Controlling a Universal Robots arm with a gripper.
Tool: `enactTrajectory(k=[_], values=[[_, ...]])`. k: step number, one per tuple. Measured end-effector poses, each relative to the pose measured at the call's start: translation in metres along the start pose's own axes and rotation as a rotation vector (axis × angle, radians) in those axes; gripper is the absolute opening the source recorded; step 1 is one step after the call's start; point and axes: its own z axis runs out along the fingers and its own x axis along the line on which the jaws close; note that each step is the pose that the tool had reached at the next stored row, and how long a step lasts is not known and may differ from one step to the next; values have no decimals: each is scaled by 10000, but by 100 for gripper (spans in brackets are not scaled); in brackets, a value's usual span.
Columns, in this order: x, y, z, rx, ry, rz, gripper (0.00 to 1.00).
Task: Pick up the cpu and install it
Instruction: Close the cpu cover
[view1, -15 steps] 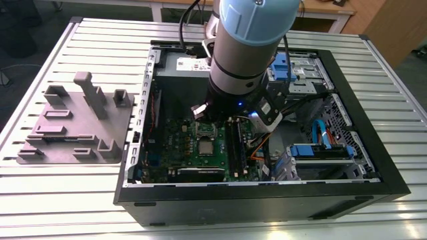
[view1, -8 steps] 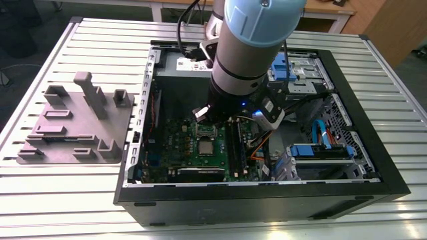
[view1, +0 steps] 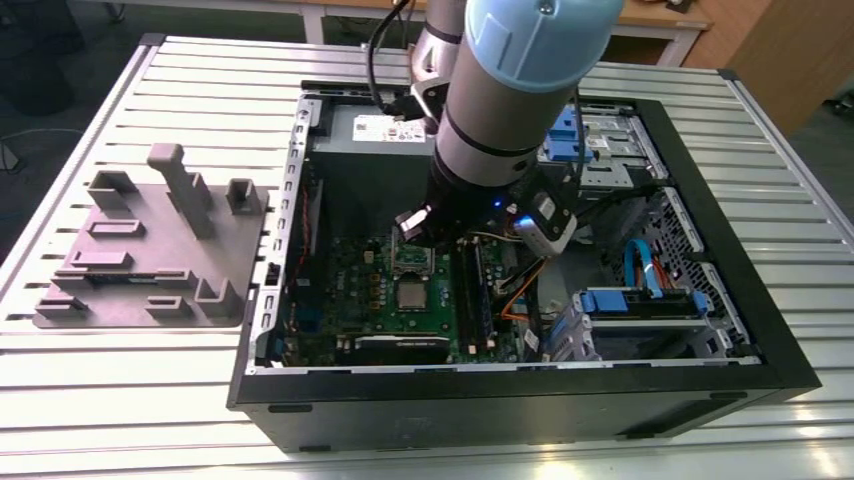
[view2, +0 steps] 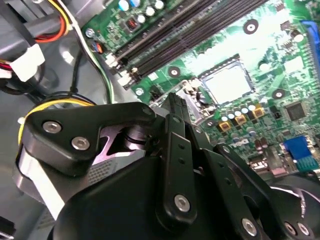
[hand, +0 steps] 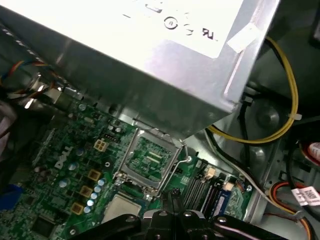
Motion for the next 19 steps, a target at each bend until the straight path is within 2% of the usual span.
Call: enactTrajectory(k=[3, 6, 19], values=[[-49, 2, 10, 0, 2, 0, 10], [-79, -13, 17, -134, -20, -90, 10], [-79, -22, 63, -221, 411, -2268, 10]])
